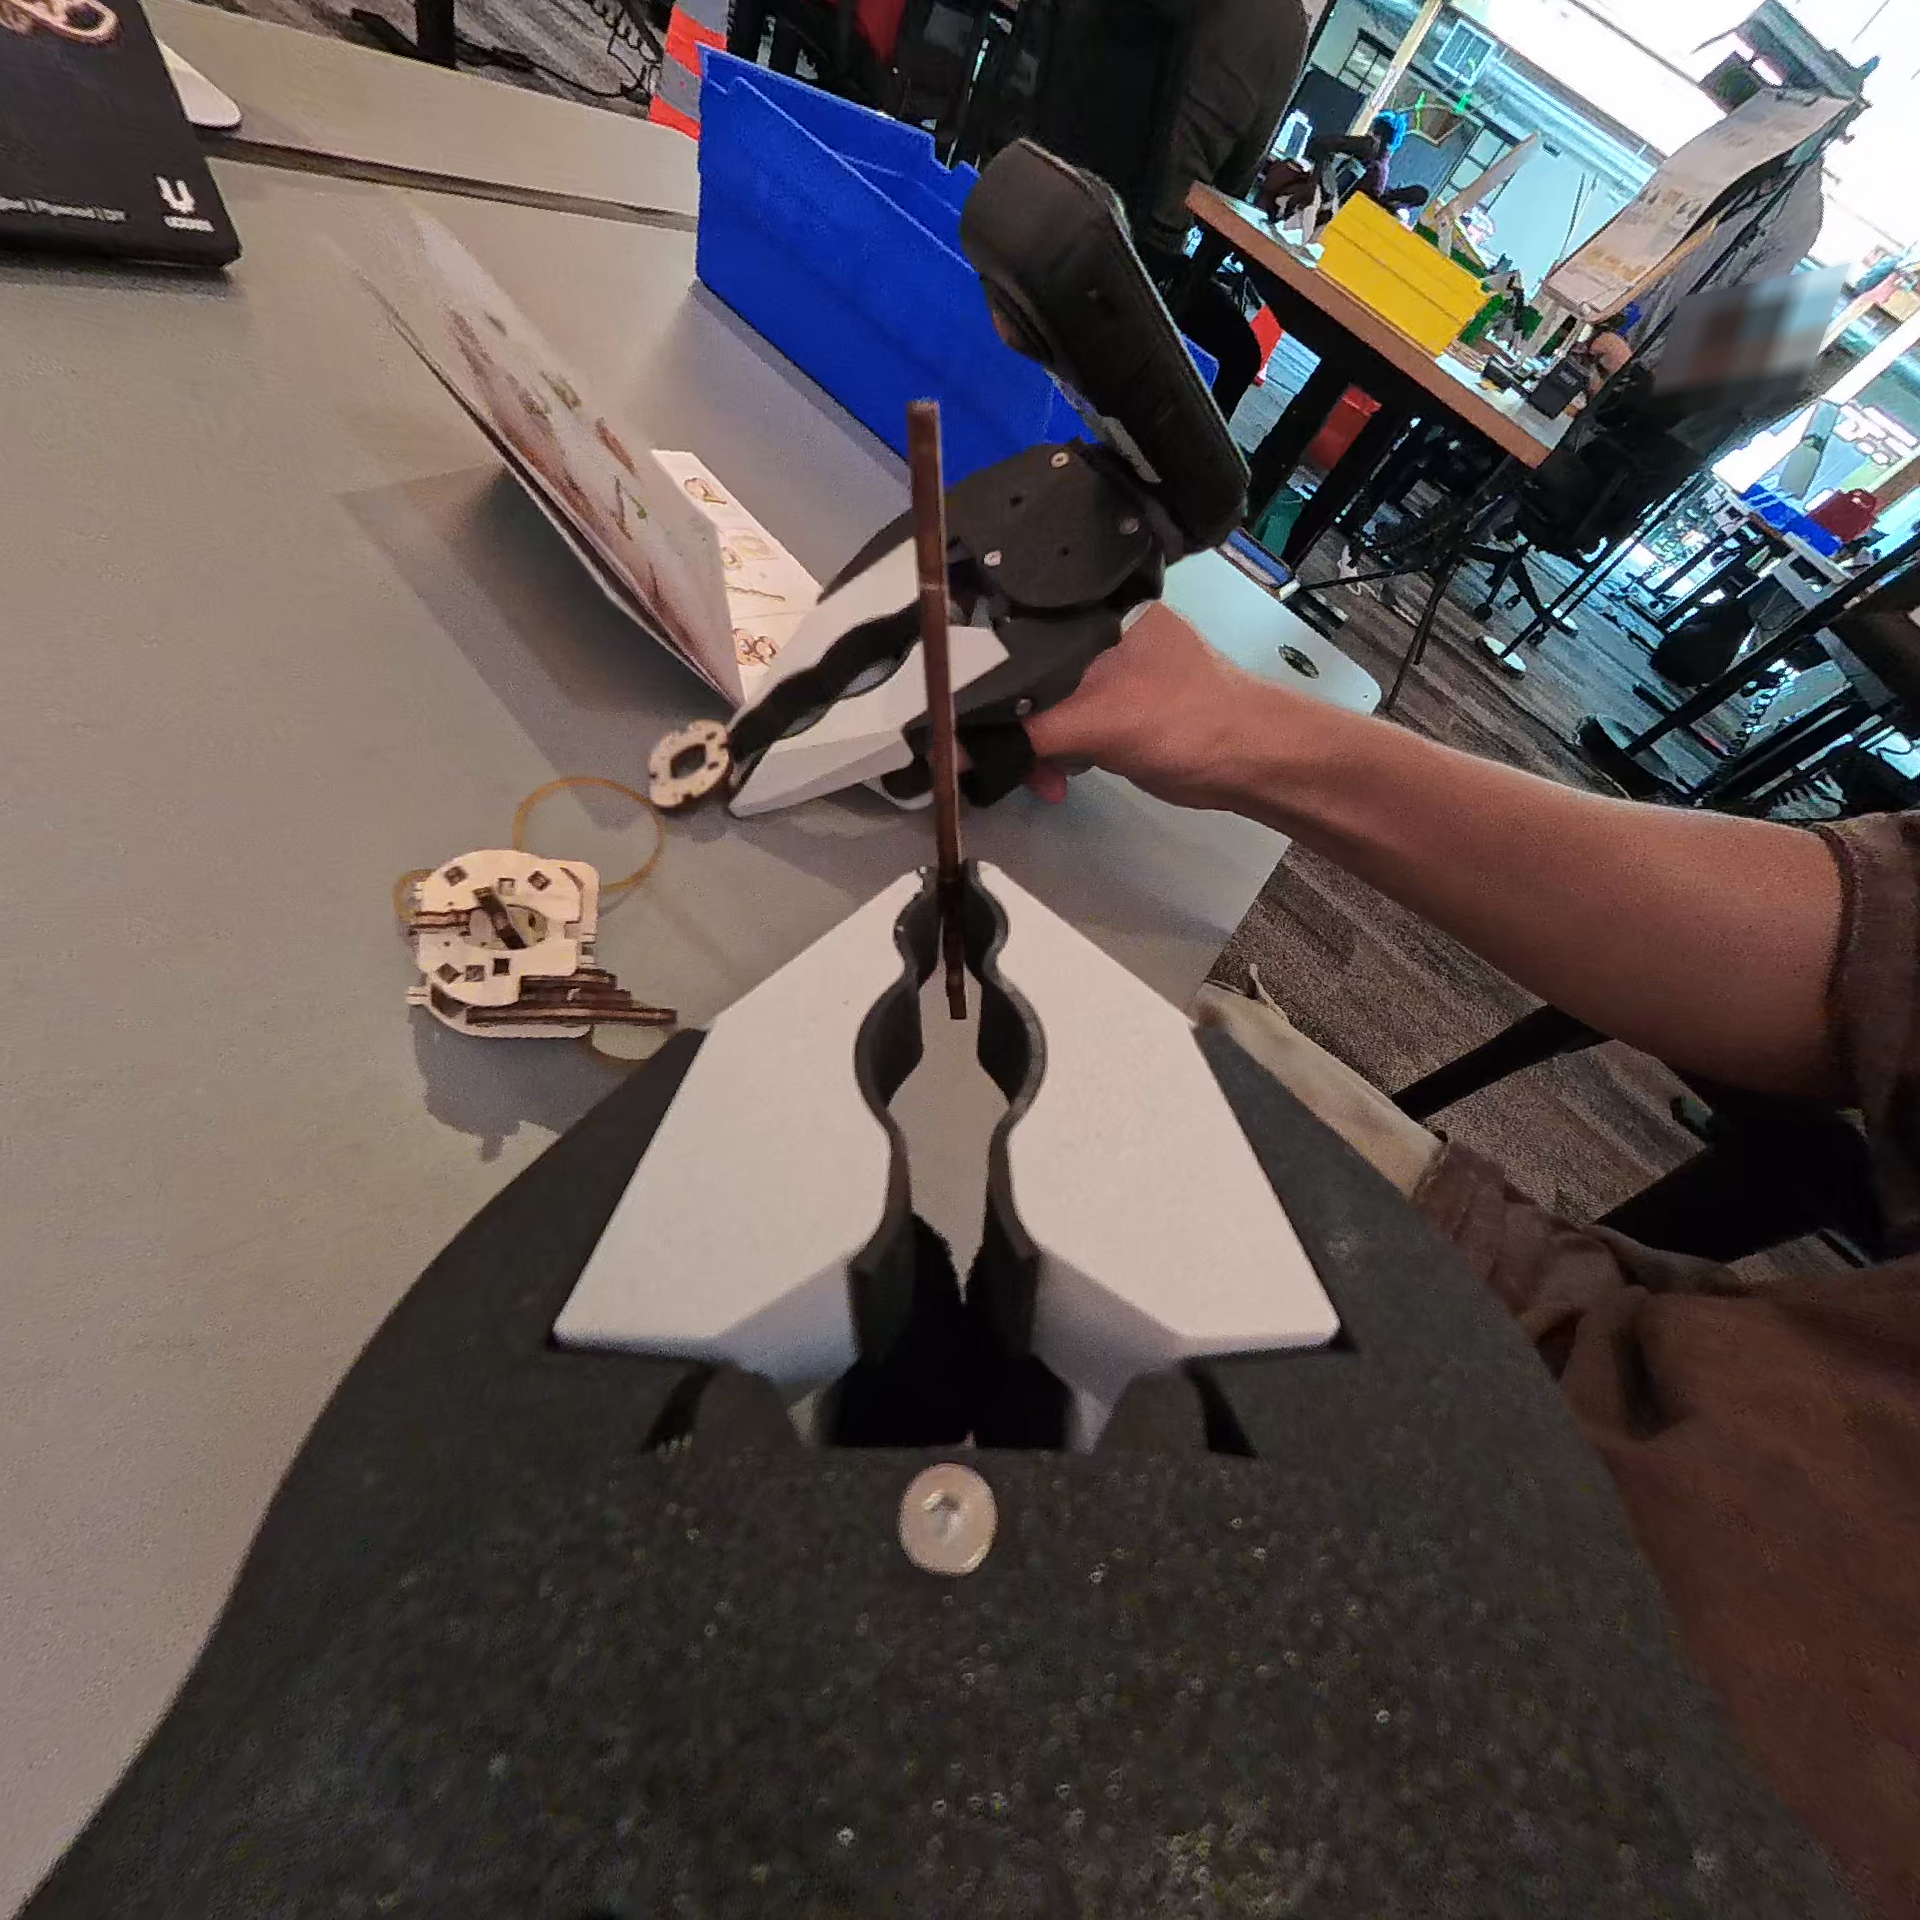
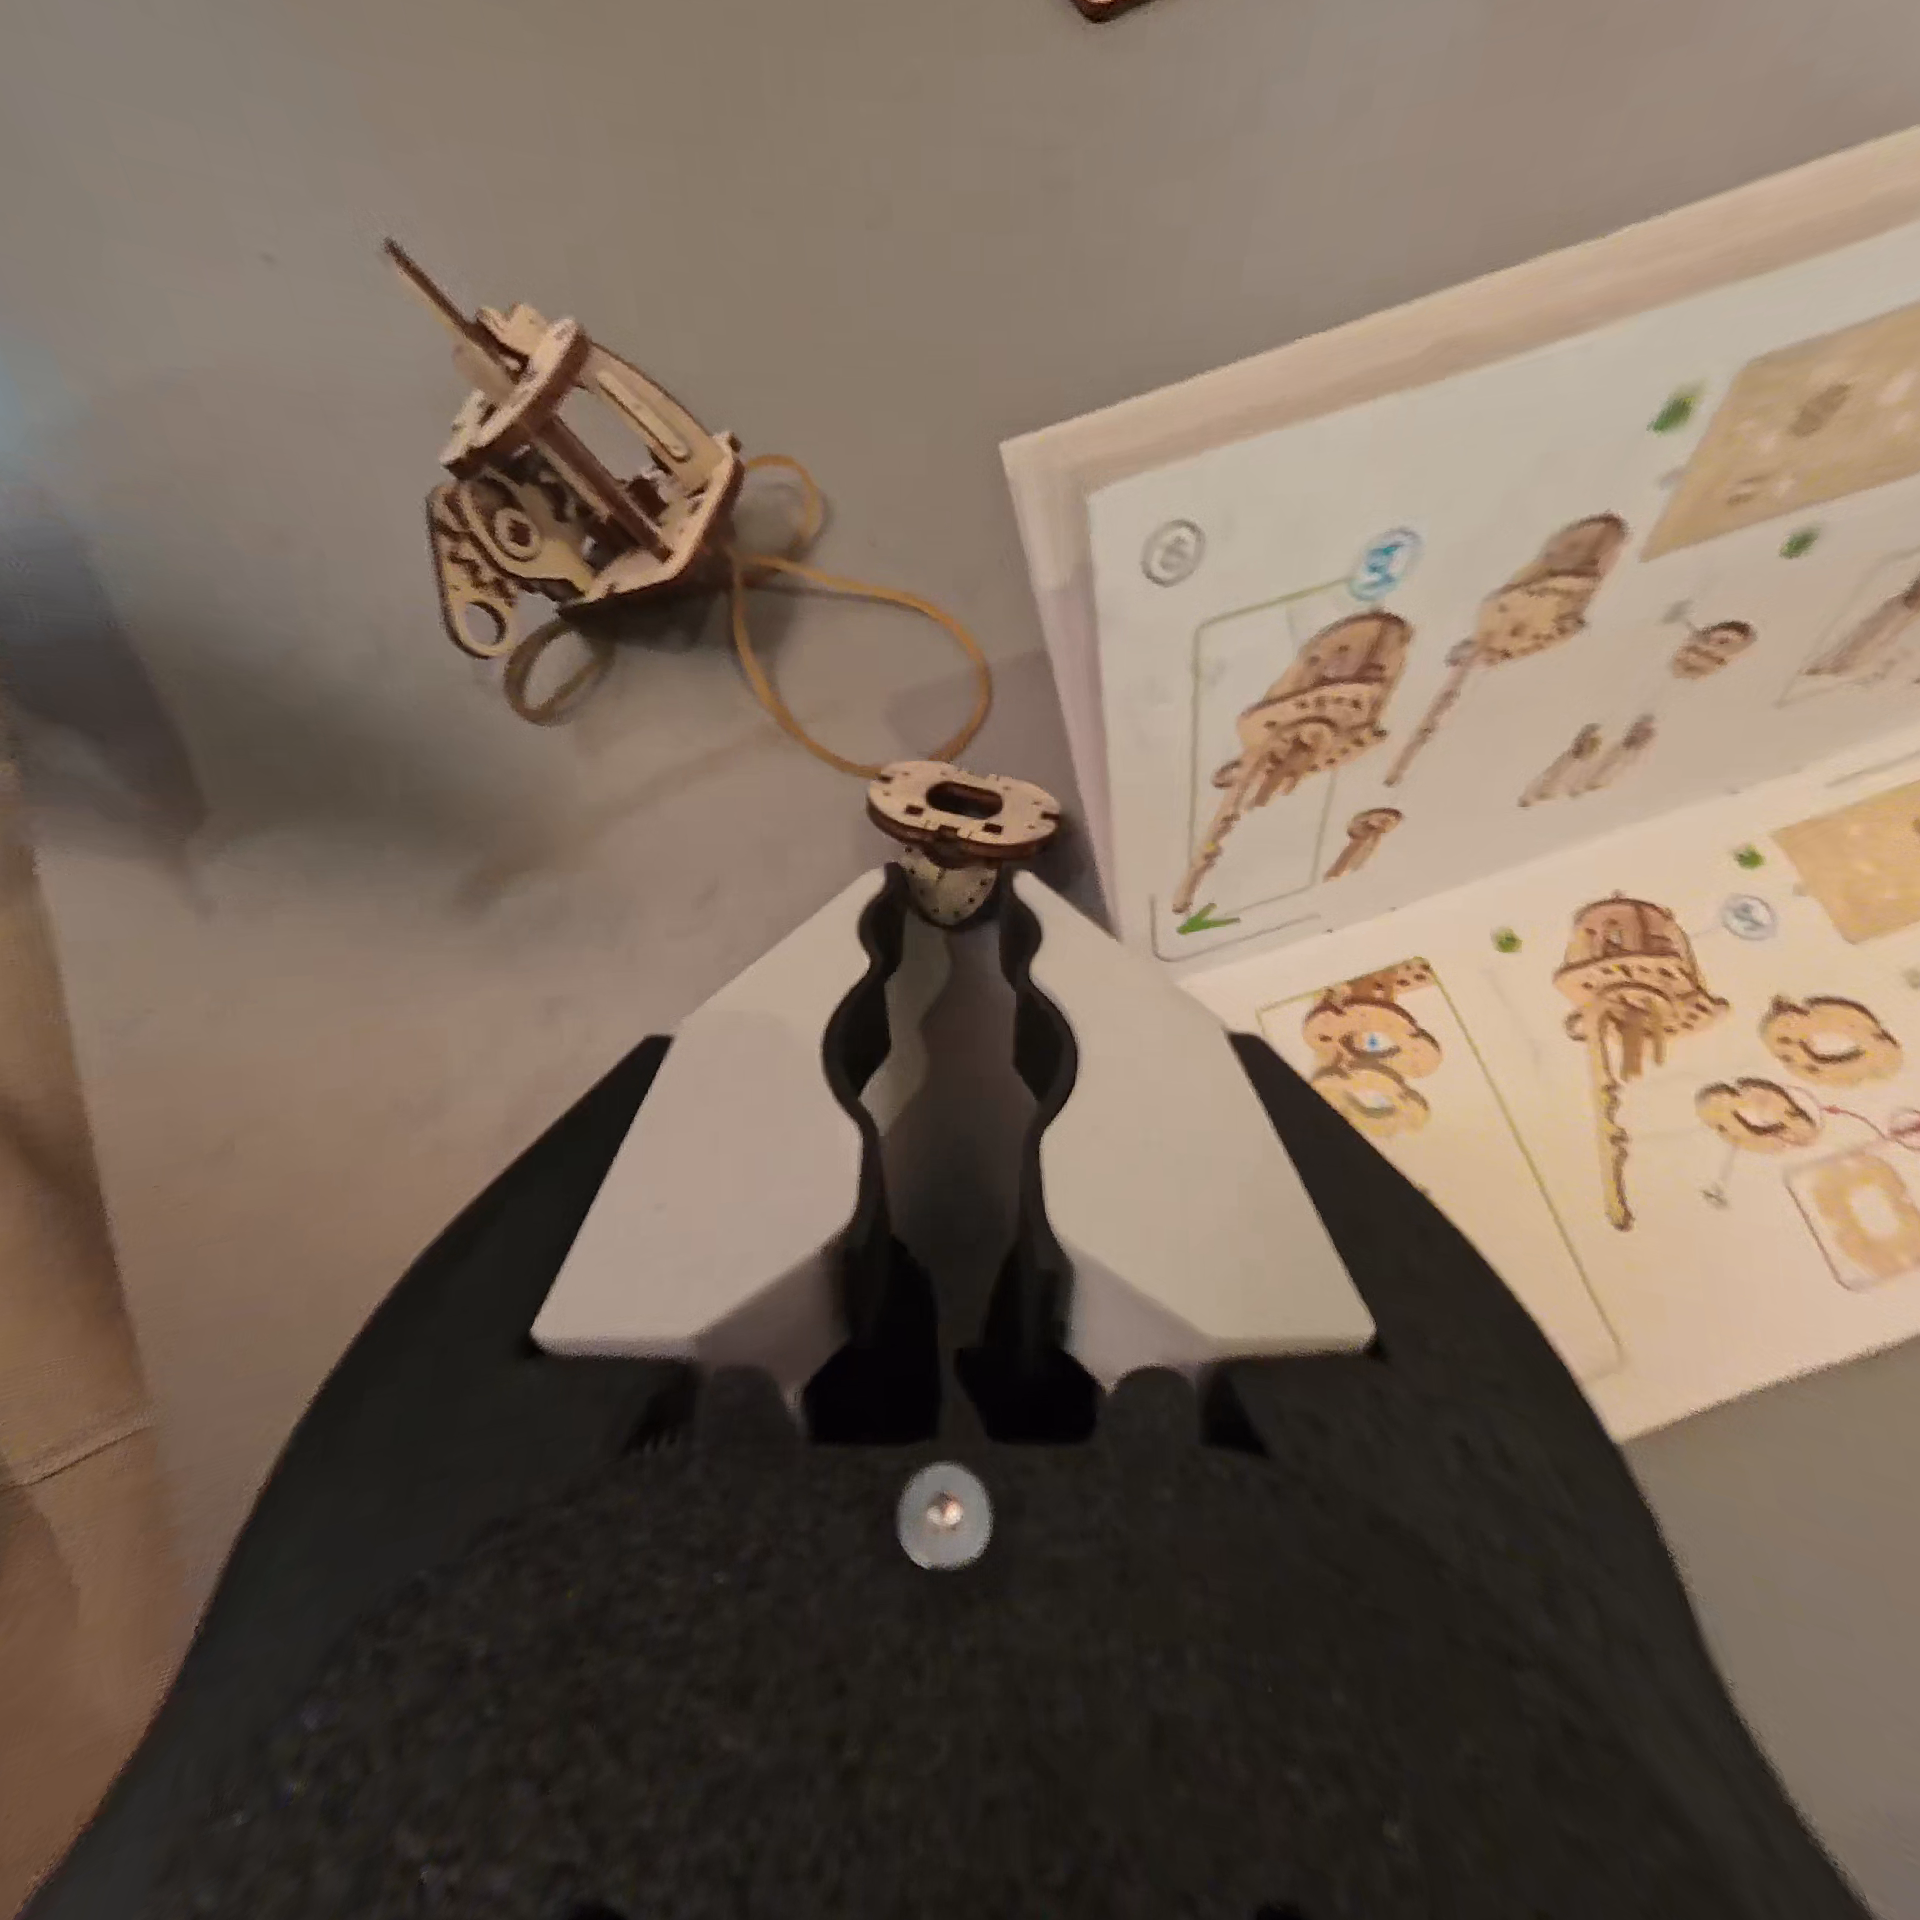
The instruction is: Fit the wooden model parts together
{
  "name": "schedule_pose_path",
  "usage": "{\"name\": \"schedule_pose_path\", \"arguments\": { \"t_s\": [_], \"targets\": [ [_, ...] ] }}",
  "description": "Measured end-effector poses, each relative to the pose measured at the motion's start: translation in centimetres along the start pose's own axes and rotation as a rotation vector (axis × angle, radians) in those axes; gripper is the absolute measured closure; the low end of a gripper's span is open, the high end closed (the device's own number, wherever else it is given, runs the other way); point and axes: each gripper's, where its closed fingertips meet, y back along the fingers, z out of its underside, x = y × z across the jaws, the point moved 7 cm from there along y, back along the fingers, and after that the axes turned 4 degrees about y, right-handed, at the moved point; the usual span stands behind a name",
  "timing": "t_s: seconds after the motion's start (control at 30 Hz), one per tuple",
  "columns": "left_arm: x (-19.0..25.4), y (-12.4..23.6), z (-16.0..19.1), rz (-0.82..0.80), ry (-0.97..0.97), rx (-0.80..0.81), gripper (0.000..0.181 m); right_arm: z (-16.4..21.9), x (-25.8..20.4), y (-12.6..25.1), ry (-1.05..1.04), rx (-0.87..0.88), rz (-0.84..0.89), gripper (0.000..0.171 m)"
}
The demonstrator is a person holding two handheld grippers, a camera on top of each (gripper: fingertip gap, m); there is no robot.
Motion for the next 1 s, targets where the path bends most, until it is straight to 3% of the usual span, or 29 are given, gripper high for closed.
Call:
{"name": "schedule_pose_path", "arguments": {
  "t_s": [0.17, 0.27, 0.37, 0.47, 0.53, 0.6, 0.67, 0.73, 0.77, 0.87, 1.0],
  "targets": [
    [-0.4, 0.3, -0.2, -0.025, 0.008, 0.008, 0.180, 0.0, -1.4, 0.7, -0.015, -0.002, -0.020, 0.155],
    [-0.8, -0.1, -0.2, -0.038, 0.033, 0.005, 0.180, -0.9, -3.7, 2.7, -0.049, 0.063, -0.161, 0.155],
    [-0.7, -0.3, -0.4, -0.015, 0.040, 0.013, 0.180, -2.4, -6.0, 6.1, -0.124, 0.226, -0.438, 0.155],
    [0.1, -0.5, -0.6, 0.071, 0.051, 0.032, 0.179, -4.3, -6.7, 9.8, -0.317, 0.479, -0.843, 0.155],
    [1.0, -0.8, -0.7, 0.152, 0.076, 0.045, 0.179, -4.7, -6.5, 10.5, -0.423, 0.561, -1.006, 0.155],
    [1.6, -1.0, -0.9, 0.191, 0.098, 0.060, 0.179, -4.2, -6.3, 9.2, -0.452, 0.517, -0.955, 0.155],
    [1.0, -1.0, -0.8, 0.110, 0.091, 0.043, 0.179, -3.1, -5.4, 8.0, -0.464, 0.434, -0.849, 0.155],
    [0.3, -0.6, -0.6, 0.037, 0.063, 0.028, 0.179, -0.9, -3.3, 6.6, -0.458, 0.251, -0.580, 0.155],
    [0.0, -0.3, -0.6, 0.004, 0.038, 0.027, 0.179, 0.4, -2.4, 6.3, -0.378, 0.133, -0.418, 0.155],
    [-0.6, 0.5, -0.4, -0.070, -0.017, 0.018, 0.180, 1.2, -1.8, 7.2, -0.120, -0.008, -0.113, 0.155],
    [-0.5, 0.6, -0.2, -0.071, -0.012, 0.016, 0.180, 2.5, -3.9, 6.7, 0.075, -0.180, 0.033, 0.154]
  ]
}}
